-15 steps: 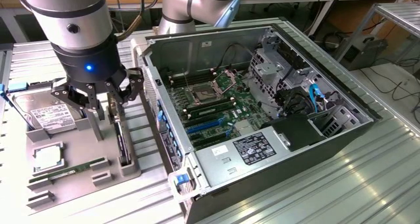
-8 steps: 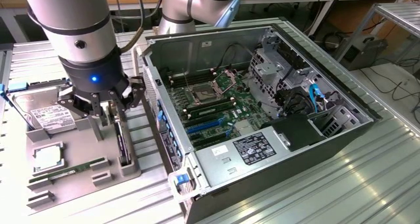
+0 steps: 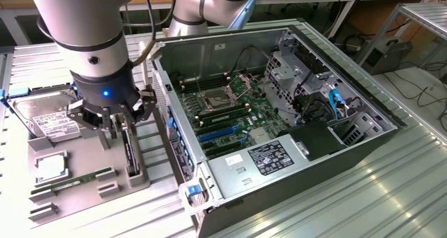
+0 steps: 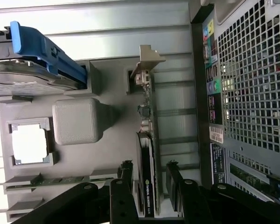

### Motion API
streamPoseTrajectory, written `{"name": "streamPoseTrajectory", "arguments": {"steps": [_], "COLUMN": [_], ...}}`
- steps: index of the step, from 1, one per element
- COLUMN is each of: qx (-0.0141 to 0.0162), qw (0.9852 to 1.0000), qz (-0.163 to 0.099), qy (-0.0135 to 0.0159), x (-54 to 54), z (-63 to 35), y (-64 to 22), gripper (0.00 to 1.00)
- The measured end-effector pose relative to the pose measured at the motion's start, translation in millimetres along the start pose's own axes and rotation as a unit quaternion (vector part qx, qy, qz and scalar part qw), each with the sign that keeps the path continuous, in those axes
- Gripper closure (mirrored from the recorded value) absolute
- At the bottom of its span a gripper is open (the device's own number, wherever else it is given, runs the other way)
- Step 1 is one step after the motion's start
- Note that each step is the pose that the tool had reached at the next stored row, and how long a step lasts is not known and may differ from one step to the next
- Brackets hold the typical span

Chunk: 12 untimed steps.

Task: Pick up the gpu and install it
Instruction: 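Pick up the gpu and move the gpu toward the slot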

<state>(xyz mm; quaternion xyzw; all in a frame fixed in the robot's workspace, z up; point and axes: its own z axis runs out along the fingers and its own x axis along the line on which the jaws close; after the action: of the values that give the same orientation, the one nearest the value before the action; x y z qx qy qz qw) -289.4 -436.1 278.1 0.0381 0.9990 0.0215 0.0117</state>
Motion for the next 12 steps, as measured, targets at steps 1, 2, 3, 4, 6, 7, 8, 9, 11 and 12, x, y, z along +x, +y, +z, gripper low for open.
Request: {"name": "streamPoseTrajectory", "arguments": {"steps": [1, 2, 3, 4, 6, 7, 8, 9, 11, 12], "qx": [0.0001, 0.0001, 0.0002, 0.0002, 0.0004, 0.0004, 0.0005, 0.0005, 0.0007, 0.0007], "qw": [1.0000, 1.0000, 1.0000, 1.0000, 1.0000, 1.0000, 1.0000, 1.0000, 1.0000, 0.9999], "qz": [0.000, 0.000, 0.000, 0.000, 0.000, 0.000, 0.000, 0.000, 0.000, 0.000], "qy": [0.0010, 0.0019, 0.0027, 0.0035, 0.0050, 0.0058, 0.0063, 0.0071, 0.0096, 0.0106], "x": [-0.2, -0.4, -0.6, -0.8, -1.3, -1.5, -1.6, -1.7, -1.7, -1.6], "z": [1.9, 3.8, 5.5, 7.4, 11.0, 13.0, 14.8, 16.6, 21.0, 22.8], "y": [-0.1, -0.1, -0.2, -0.2, -0.4, -0.4, -0.5, -0.6, -0.7, -0.8], "gripper": [0.58, 0.58, 0.58, 0.58, 0.58, 0.58, 0.58, 0.58, 0.58, 0.58]}}
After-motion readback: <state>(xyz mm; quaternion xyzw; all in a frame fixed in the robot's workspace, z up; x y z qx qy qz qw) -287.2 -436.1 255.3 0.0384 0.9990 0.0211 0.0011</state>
